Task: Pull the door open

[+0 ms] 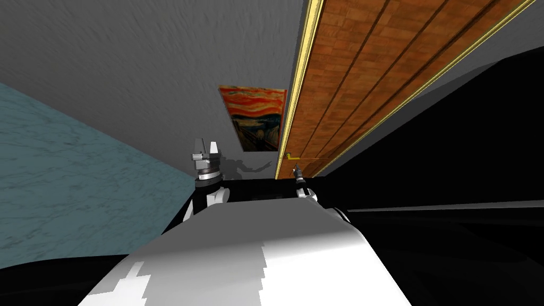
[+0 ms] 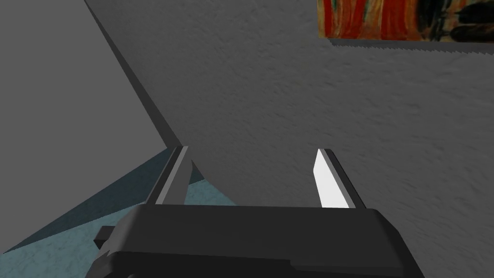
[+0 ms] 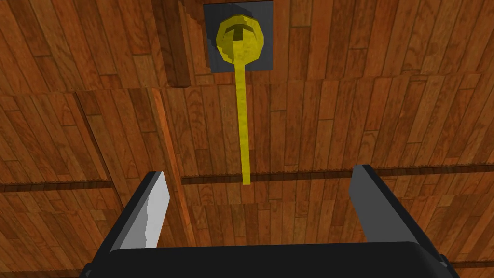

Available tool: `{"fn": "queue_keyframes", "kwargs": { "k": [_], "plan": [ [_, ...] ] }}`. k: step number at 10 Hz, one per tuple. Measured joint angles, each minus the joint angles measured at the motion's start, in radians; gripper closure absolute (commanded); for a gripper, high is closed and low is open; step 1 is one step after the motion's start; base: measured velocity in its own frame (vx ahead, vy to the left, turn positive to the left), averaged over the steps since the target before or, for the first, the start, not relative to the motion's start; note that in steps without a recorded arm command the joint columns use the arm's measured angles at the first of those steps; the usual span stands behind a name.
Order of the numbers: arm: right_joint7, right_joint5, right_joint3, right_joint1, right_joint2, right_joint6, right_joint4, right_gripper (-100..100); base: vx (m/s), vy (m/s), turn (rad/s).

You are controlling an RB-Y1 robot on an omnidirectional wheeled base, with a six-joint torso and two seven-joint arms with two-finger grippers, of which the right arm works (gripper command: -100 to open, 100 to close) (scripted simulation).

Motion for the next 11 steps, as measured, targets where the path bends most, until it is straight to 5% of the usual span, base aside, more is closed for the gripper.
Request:
{"fn": "queue_keyframes", "kwargs": {
  "k": [7, 9, 11],
  "plan": [
    [0.006, -0.026, -0.09, -0.009, -0.014, -0.027, 0.073, -100, 0.09, -0.011, 0.195],
    [0.008, -0.035, -0.124, 0.012, -0.02, -0.023, 0.061, -100, 0.081, -0.031, 0.052],
    [0.005, -0.04, -0.14, -0.012, -0.026, -0.05, 0.12, -100, 0.078, -0.014, 0.213]
  ]
}}
